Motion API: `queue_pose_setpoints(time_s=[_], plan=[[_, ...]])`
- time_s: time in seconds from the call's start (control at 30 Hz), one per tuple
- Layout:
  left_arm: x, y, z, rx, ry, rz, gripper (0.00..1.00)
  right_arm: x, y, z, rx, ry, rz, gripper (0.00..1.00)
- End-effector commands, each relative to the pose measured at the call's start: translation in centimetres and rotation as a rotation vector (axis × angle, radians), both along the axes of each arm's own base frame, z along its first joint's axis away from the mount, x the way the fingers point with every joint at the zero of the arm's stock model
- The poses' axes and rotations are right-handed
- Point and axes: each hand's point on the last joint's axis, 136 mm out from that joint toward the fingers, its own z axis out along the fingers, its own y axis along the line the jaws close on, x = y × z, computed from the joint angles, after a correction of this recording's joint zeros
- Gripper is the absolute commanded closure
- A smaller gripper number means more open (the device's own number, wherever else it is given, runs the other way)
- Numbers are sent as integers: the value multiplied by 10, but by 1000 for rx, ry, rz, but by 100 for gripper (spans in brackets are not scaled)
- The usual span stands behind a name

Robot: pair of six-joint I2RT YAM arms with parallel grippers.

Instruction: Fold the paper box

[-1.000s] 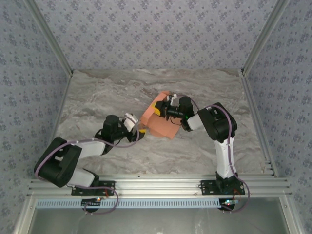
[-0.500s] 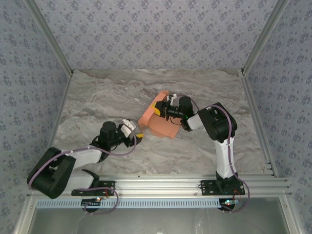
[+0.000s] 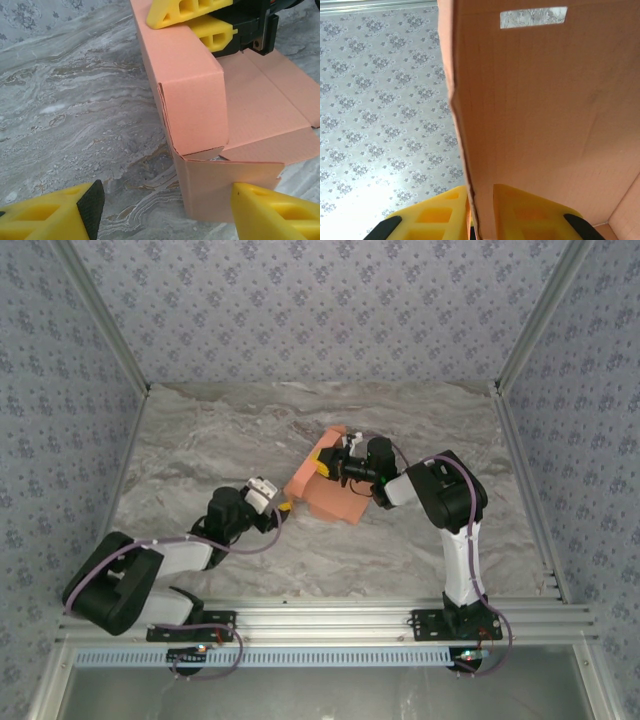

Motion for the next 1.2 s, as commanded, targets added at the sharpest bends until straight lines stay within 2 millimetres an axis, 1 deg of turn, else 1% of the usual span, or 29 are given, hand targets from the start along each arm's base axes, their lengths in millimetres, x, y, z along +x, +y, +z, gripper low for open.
queue_pose_setpoints(time_s=[0.0, 0.07, 0.13, 0.27, 0.37, 0.6, 0.67, 0.7, 0.77, 0.8, 0.9, 1.0, 1.07, 1.1, 1.13, 1.17], plan=[[-5, -18, 15, -23, -40, -106, 31, -7, -1, -20, -50, 72, 20, 80], [-15, -28, 17, -42, -35, -188, 31, -8, 0, -22, -52, 77, 22, 81], [-16, -30, 14, -47, -24, -201, 31, -7, 0, -20, -49, 76, 24, 81], [-9, -32, 9, -46, -5, -186, 34, -8, -1, -20, -54, 77, 27, 81], [-3, -34, 7, -39, 17, -179, 40, -9, -1, -20, -55, 78, 25, 81], [3, -37, 11, -46, 8, -179, 50, -11, 1, -22, -57, 82, 33, 81], [1, -38, 14, -46, 1, -192, 49, -11, 1, -22, -57, 82, 34, 81], [-2, -39, 14, -47, 6, -204, 48, -11, 0, -21, -56, 83, 35, 82], [-12, -41, 17, -53, 7, -246, 37, -11, 0, -21, -56, 82, 36, 82], [-17, -41, 18, -55, 9, -265, 35, -11, 0, -22, -56, 83, 36, 82], [-30, -40, 18, -60, 24, -290, 33, -11, -1, -24, -60, 86, 36, 82], [-34, -28, 9, -47, 36, -233, 33, -12, 0, -26, -61, 89, 40, 82], [-29, -19, 13, -43, 3, -170, 33, -12, -1, -25, -60, 88, 39, 82], [-21, -11, 10, -16, 11, -108, 35, -12, -1, -24, -60, 87, 40, 82], [-13, -7, 13, -34, 21, -65, 35, -12, -1, -25, -61, 87, 41, 82], [-10, -6, 11, -28, 33, -56, 36, -12, -1, -25, -61, 88, 41, 82]])
